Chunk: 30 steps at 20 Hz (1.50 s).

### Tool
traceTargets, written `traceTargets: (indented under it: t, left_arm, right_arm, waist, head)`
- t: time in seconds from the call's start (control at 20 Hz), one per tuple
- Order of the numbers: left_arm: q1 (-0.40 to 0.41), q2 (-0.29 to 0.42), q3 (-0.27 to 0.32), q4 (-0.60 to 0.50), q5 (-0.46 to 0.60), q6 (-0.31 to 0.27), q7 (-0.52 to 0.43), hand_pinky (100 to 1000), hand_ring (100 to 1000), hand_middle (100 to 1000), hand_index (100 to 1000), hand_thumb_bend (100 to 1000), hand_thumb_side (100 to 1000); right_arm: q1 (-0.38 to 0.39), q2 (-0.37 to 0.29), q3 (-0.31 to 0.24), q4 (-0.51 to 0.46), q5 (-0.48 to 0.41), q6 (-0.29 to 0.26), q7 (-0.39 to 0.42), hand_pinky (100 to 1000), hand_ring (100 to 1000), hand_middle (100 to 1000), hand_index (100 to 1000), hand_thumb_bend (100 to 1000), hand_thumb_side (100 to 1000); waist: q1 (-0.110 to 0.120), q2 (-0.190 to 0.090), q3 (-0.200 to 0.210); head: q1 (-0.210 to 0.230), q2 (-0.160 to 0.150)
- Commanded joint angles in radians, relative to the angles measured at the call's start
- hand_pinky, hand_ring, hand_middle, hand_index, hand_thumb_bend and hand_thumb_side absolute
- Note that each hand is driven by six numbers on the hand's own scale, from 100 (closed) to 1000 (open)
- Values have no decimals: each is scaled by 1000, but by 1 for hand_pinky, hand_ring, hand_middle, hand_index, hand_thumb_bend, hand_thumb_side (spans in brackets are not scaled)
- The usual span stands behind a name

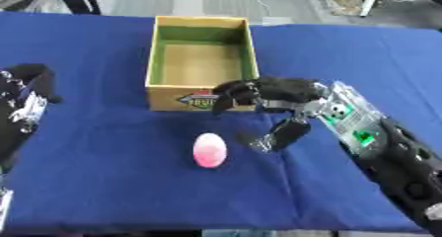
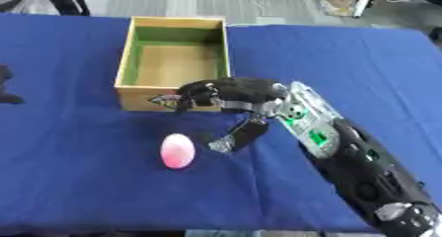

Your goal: Pick up objects on the table and place them in the box.

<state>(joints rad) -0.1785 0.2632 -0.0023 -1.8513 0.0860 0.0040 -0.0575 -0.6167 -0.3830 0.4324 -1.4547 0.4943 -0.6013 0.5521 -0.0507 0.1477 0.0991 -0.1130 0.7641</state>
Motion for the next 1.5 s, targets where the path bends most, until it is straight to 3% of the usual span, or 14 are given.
traceTargets:
  t: [0.05,0.55,0.65,0.95,1.5]
  left_arm:
    - [-17,7,-2,-21,6,-1,-5,602,912,637,728,341,426]
    - [-19,5,-4,-22,8,-1,-7,602,914,637,728,342,425]
    - [-19,5,-4,-22,8,-1,-7,602,914,638,728,341,425]
    - [-19,4,-4,-22,8,-2,-8,602,915,638,728,342,425]
    - [-20,3,-5,-22,8,-1,-9,602,917,638,728,342,425]
  right_arm:
    - [-31,13,-4,41,36,-106,88,755,994,822,893,100,390]
    - [-47,54,5,130,227,-170,26,760,966,827,894,102,478]
    - [-48,59,6,143,267,-183,9,761,956,828,891,175,500]
    - [-45,75,15,171,372,-221,-37,760,941,821,882,225,516]
    - [-45,93,40,174,445,-267,-67,755,903,787,839,271,524]
  waist:
    - [6,-12,3]
    - [9,-10,10]
    - [10,-10,10]
    - [11,-9,10]
    - [11,-9,10]
  head:
    - [-4,6]
    - [-5,6]
    - [-6,6]
    - [-6,6]
    - [-5,6]
